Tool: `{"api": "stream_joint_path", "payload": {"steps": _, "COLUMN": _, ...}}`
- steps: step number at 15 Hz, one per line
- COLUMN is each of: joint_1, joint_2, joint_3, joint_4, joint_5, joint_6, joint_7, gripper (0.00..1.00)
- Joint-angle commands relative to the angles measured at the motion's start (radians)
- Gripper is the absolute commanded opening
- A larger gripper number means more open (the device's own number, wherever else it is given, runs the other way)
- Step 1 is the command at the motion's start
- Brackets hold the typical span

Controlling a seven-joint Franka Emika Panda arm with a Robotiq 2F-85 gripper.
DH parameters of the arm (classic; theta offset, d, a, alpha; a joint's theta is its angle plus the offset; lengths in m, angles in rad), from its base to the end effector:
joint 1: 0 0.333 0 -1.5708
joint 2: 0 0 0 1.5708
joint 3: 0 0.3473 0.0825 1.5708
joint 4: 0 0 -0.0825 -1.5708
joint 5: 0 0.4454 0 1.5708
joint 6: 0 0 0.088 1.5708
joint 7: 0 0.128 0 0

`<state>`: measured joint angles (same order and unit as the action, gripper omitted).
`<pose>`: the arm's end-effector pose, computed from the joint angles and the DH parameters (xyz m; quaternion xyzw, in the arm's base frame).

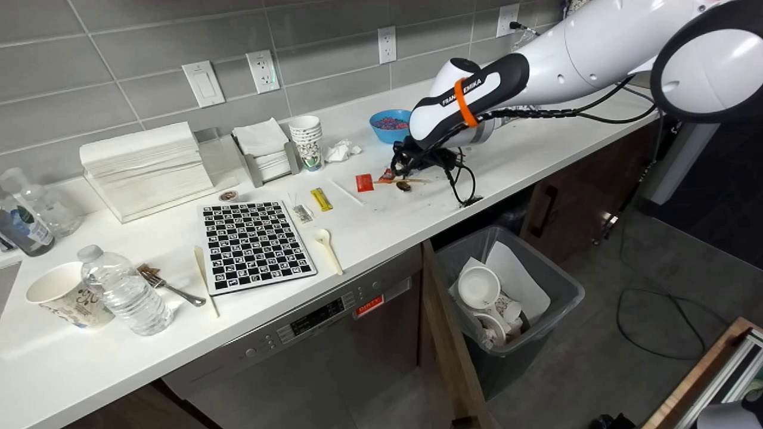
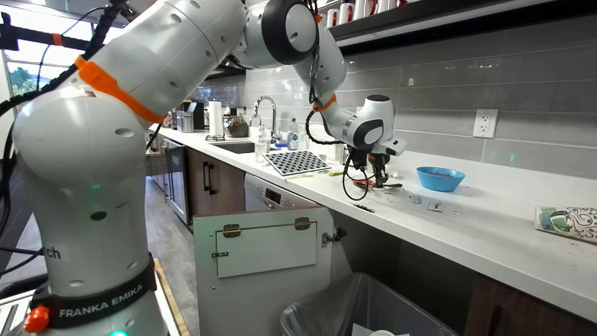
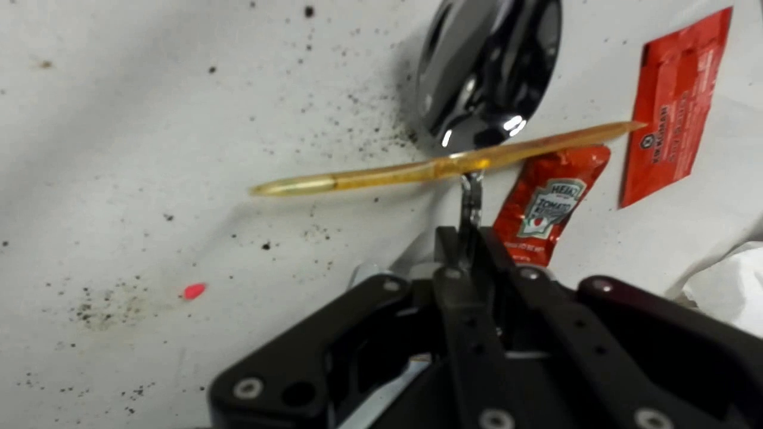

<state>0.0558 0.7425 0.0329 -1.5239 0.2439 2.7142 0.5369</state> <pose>0.8224 0.0616 0.2332 -0.9193 0.3156 -0.1834 0.1471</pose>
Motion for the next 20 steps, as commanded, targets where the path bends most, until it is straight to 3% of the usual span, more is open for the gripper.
{"api": "stream_joint_path", "payload": {"steps": 1, "joint_1": -0.034, "joint_2": -0.005, "joint_3": 0.045, "joint_4": -0.011, "joint_5": 0.064, "joint_6": -0.004, "joint_7": -0.097, "gripper": 0.03}}
{"api": "stream_joint_path", "payload": {"steps": 5, "joint_1": -0.076, "joint_2": -0.006, "joint_3": 0.101, "joint_4": -0.013, "joint_5": 0.120, "joint_6": -0.008, "joint_7": -0.188, "gripper": 0.03}}
{"api": "stream_joint_path", "payload": {"steps": 10, "joint_1": -0.083, "joint_2": -0.018, "joint_3": 0.106, "joint_4": -0.023, "joint_5": 0.135, "joint_6": -0.012, "joint_7": -0.227, "gripper": 0.03}}
{"api": "stream_joint_path", "payload": {"steps": 16, "joint_1": -0.040, "joint_2": -0.017, "joint_3": 0.049, "joint_4": -0.016, "joint_5": 0.104, "joint_6": -0.014, "joint_7": -0.176, "gripper": 0.03}}
{"api": "stream_joint_path", "payload": {"steps": 20, "joint_1": 0.044, "joint_2": -0.007, "joint_3": -0.050, "joint_4": 0.000, "joint_5": 0.038, "joint_6": -0.064, "joint_7": -0.070, "gripper": 0.03}}
